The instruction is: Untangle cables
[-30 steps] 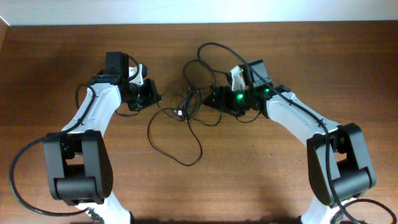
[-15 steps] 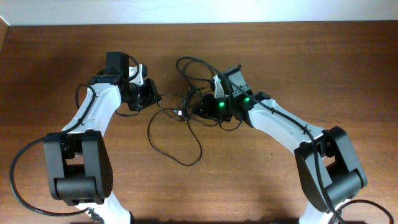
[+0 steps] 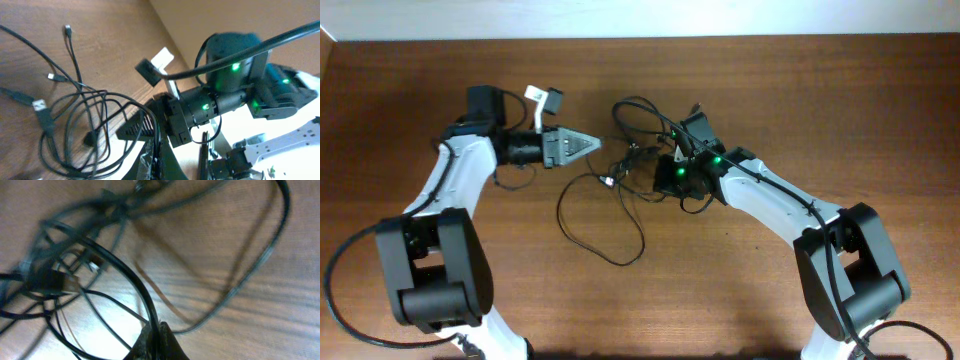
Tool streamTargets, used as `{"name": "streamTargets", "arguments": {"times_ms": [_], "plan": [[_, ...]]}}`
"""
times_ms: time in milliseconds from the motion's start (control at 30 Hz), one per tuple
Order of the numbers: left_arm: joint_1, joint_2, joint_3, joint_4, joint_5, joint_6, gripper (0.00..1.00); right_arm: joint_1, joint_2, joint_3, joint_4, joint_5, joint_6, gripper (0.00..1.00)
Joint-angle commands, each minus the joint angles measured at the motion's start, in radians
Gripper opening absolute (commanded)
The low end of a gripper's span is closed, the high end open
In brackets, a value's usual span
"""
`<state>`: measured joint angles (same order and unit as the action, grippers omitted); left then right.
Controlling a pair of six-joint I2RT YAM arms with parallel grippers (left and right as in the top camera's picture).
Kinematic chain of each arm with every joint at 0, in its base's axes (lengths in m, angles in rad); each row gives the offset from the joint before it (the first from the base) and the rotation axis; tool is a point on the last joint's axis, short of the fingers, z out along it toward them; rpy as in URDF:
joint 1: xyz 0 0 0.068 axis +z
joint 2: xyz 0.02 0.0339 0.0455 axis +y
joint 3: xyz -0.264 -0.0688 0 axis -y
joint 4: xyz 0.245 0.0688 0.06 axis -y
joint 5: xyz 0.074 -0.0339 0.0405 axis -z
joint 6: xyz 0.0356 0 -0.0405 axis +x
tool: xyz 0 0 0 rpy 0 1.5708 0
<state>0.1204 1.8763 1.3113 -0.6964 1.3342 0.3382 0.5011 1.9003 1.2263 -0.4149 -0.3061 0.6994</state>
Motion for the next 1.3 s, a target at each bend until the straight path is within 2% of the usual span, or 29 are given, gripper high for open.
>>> {"name": "streamTargets", "arguments": {"times_ms": [0, 33, 100, 167, 200, 233, 267, 333, 467, 733, 867, 1000, 1133, 1267], "plan": [[0.038, 0.01, -0.003, -0.018, 0.134, 0.095, 0.0, 0.005, -0.013, 0.0, -0.055, 0.015, -0.011, 0.04], [0.037, 0.01, -0.003, -0.048, 0.145, 0.15, 0.0, 0.002, -0.013, 0.0, -0.069, 0.005, -0.011, 0.07], [0.037, 0.01, -0.003, -0.05, 0.135, 0.15, 0.0, -0.03, -0.03, 0.015, -0.05, -0.164, -0.011, 0.33], [0.036, 0.01, -0.003, -0.05, 0.132, 0.15, 0.0, -0.086, -0.055, 0.044, -0.012, -0.372, -0.011, 0.49], [0.031, 0.01, -0.003, -0.05, 0.125, 0.15, 0.0, -0.106, -0.056, 0.055, 0.012, -0.447, -0.011, 0.63], [0.024, 0.01, -0.003, -0.049, 0.117, 0.15, 0.0, -0.117, -0.056, 0.055, 0.045, -0.473, -0.01, 0.88], [0.012, 0.01, -0.003, -0.048, 0.109, 0.15, 0.0, -0.123, -0.056, 0.055, 0.076, -0.468, -0.01, 0.99], [-0.007, 0.01, -0.003, -0.044, 0.098, 0.15, 0.0, -0.122, -0.056, 0.055, 0.144, -0.466, 0.017, 0.99], [-0.009, 0.01, -0.003, -0.042, 0.098, 0.15, 0.0, -0.121, -0.04, 0.055, 0.17, -0.258, 0.175, 0.99], [-0.009, 0.01, -0.003, -0.042, 0.098, 0.15, 0.0, -0.071, 0.098, 0.053, 0.19, -0.196, 0.188, 0.98], [-0.009, 0.01, -0.003, -0.042, 0.098, 0.15, 0.0, -0.041, 0.105, 0.053, 0.045, -0.118, 0.074, 0.91], [-0.009, 0.01, -0.003, -0.042, 0.098, 0.15, 0.0, -0.041, 0.105, 0.049, -0.122, 0.012, 0.032, 0.92], [-0.009, 0.01, -0.003, -0.042, 0.098, 0.15, 0.0, -0.041, 0.105, 0.04, -0.124, -0.014, 0.033, 0.93], [-0.009, 0.01, -0.003, -0.042, 0.09, 0.15, 0.0, -0.063, 0.103, 0.045, -0.09, -0.312, -0.024, 0.93]]}}
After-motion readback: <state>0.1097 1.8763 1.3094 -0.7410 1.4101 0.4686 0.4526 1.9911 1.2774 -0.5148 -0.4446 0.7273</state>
